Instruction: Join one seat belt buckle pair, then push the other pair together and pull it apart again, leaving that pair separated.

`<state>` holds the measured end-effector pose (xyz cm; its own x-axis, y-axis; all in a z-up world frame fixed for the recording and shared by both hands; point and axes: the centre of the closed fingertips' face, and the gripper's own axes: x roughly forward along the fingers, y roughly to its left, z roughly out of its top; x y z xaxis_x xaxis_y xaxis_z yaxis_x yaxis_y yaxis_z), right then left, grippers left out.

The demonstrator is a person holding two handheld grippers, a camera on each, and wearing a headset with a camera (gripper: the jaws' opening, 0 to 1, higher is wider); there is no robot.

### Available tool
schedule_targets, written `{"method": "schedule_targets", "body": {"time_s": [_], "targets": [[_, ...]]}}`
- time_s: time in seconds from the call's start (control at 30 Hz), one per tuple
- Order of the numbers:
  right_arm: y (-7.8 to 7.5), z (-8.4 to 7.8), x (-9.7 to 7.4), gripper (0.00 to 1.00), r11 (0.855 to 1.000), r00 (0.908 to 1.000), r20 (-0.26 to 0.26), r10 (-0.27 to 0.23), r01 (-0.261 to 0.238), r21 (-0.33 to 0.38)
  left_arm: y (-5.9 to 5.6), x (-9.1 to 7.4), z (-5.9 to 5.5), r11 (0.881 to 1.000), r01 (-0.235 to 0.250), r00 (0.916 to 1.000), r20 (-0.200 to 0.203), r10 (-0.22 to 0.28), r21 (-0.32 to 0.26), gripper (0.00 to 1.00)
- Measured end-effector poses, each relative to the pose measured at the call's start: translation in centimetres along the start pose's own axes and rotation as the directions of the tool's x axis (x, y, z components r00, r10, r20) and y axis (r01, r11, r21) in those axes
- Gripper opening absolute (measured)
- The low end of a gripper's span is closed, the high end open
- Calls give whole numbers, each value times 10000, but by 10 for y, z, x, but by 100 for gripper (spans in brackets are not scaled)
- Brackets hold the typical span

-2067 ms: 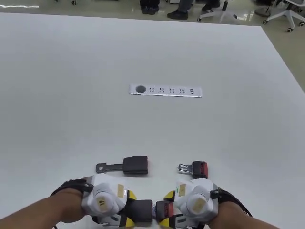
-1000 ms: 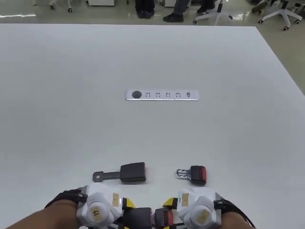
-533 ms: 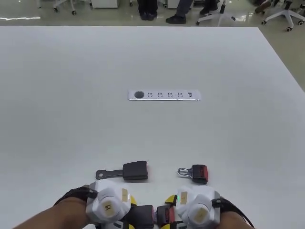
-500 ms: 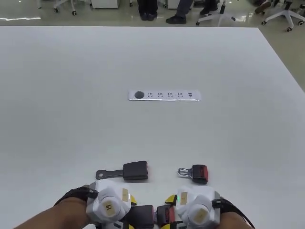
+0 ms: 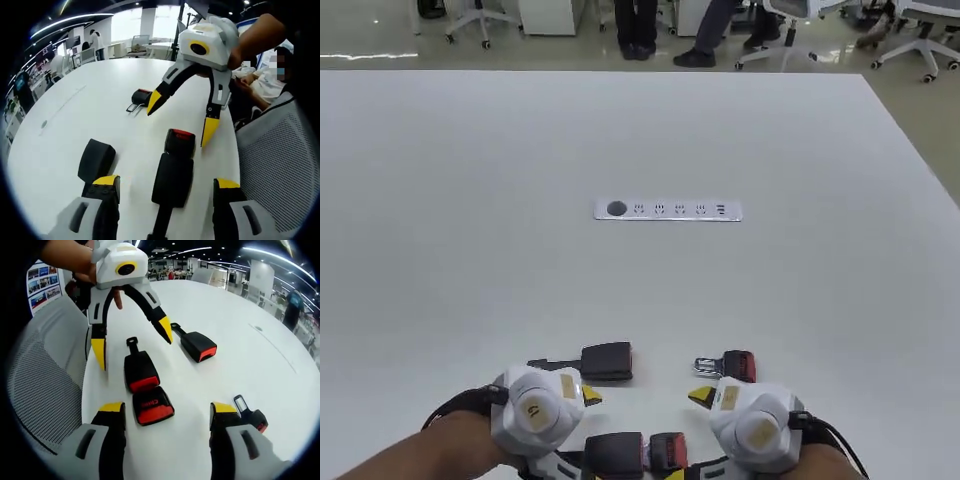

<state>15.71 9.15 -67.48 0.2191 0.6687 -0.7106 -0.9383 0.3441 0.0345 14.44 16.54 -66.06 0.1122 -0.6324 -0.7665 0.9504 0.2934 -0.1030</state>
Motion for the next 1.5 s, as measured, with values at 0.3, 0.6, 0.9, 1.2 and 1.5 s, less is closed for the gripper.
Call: {"method": "schedule_targets", "body": {"time_s": [0.3,0.6,0.9,1.2,1.5], "targets": [[-28,3,-19,68,9988,9983,349,-458,451,212,24,-19,14,9973,-733,9968,307,733,-14,82],[-68,-1,-38,67,9957,9951,435,-884,871,307,58,-30,24,9937,-1109,9925,488,1117,-186,81],[-101,-13,-49,67,9938,9943,238,-1035,1024,437,84,-25,28,9923,-1235,9915,422,1234,-20,80],[-111,-26,-43,62,9965,9974,-189,-698,706,452,96,-8,16,9938,-1094,9940,-10,1095,180,76],[-116,-42,-34,60,9991,9973,-692,-247,270,325,105,10,3,9956,-903,9953,-324,910,230,69]]}}
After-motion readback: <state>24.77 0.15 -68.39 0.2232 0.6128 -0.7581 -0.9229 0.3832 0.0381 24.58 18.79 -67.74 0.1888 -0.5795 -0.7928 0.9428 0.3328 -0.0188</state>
